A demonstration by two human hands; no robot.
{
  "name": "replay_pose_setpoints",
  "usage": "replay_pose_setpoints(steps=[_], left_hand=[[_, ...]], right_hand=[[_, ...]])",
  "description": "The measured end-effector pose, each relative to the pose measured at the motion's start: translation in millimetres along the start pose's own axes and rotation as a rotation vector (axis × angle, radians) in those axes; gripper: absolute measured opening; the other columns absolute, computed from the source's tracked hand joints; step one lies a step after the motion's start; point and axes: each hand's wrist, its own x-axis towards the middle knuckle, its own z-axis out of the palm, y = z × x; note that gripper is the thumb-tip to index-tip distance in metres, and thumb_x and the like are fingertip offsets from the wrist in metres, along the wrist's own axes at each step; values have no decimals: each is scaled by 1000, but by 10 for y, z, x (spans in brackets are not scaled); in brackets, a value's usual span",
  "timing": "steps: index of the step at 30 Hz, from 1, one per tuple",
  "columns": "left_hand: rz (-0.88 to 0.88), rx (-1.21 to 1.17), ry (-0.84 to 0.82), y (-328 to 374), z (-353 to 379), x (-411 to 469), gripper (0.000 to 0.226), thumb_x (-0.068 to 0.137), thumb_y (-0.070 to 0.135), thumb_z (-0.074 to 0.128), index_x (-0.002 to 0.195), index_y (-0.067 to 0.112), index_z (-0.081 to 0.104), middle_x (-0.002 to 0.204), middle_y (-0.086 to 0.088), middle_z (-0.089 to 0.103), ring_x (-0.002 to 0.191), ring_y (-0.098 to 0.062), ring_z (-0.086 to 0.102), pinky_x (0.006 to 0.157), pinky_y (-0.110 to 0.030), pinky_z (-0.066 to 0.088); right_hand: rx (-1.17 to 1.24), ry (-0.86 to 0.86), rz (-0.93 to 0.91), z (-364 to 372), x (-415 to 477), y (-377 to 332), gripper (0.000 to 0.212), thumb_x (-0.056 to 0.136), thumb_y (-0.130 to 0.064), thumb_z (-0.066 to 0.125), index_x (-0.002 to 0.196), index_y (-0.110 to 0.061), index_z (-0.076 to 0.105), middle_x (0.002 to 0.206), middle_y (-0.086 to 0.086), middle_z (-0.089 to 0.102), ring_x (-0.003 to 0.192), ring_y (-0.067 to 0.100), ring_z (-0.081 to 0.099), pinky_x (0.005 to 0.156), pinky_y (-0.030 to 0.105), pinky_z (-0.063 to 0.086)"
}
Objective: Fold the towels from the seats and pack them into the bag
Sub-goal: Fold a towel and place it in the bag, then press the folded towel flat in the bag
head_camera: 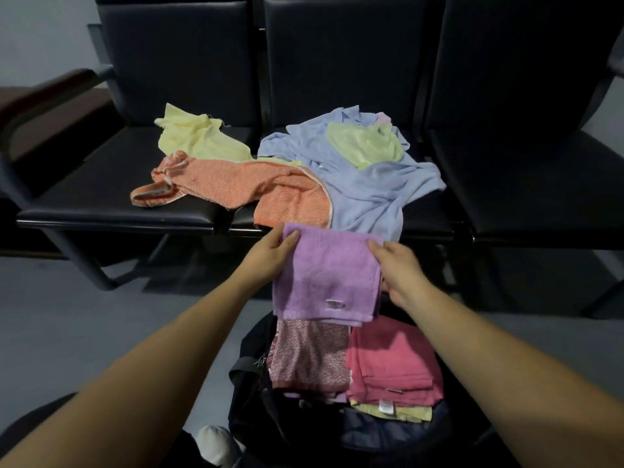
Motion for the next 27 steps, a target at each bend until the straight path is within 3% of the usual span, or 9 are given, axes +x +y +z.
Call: replay_pose_setpoints(steps=[7,9,11,14,16,18,19,23,27], left_hand=[[-273,80,-176,-697,159,-166,31,104,40,49,123,19,62,115,-4,67,108,-24,63,96,-40,51],[-383,60,-229,-891,229,-219,37,105,39,47,130,15,60,122,-7,64,109,-24,61,94,-38,52],[-525,9,-277,-1073,326,-253,37,105,39,48,127,13,60,119,-10,64,100,-24,61,76,-32,55],[-630,10,-270,-1267,464,-268,34,106,37,47,123,10,60,106,-8,60,87,-20,58,57,-23,46],[-618,44,-247,-1388,558,-233,36,105,37,47,120,7,60,103,-9,61,89,-26,61,63,-26,48],[-613,50,-222,-1536,630,-175,32,103,35,52,112,7,63,112,-16,68,101,-33,65,82,-37,55],[-620,57,-211,-1616,660,-159,29,101,34,55,106,7,63,111,-20,69,97,-32,66,83,-42,55],[-599,126,-162,-1574,683,-6,15,97,22,62,97,6,61,75,-8,64,69,-23,58,69,-29,43],[-570,267,-159,-1433,661,109,23,96,21,60,112,5,64,108,-14,68,105,-32,64,80,-30,43]], right_hand=[[-276,-116,318,85,5,769,17,101,-27,59,97,-11,62,85,13,53,78,24,51,74,41,50],[-358,-140,399,85,4,921,17,103,-22,56,93,-8,59,71,8,49,65,20,47,60,29,52],[-428,-152,446,108,-11,1023,17,103,-16,53,87,-11,55,59,2,45,53,16,43,42,19,43],[-483,-140,457,182,62,1229,9,100,-20,56,101,-12,53,74,7,50,65,21,53,55,26,48],[-556,-117,437,193,182,1408,23,91,-31,62,103,-14,52,82,9,58,79,27,62,65,36,56],[-618,-81,429,116,493,1792,42,72,-44,63,101,-13,60,82,10,69,78,31,71,72,49,63],[-642,-66,419,103,620,1932,46,65,-45,61,98,-13,64,81,11,72,76,33,73,72,52,63],[-758,-7,293,228,526,1509,22,82,-30,70,78,-9,65,77,9,68,83,31,69,78,39,58],[-848,22,180,245,473,1116,11,90,-9,61,80,-6,60,85,10,60,84,30,60,73,27,41]])
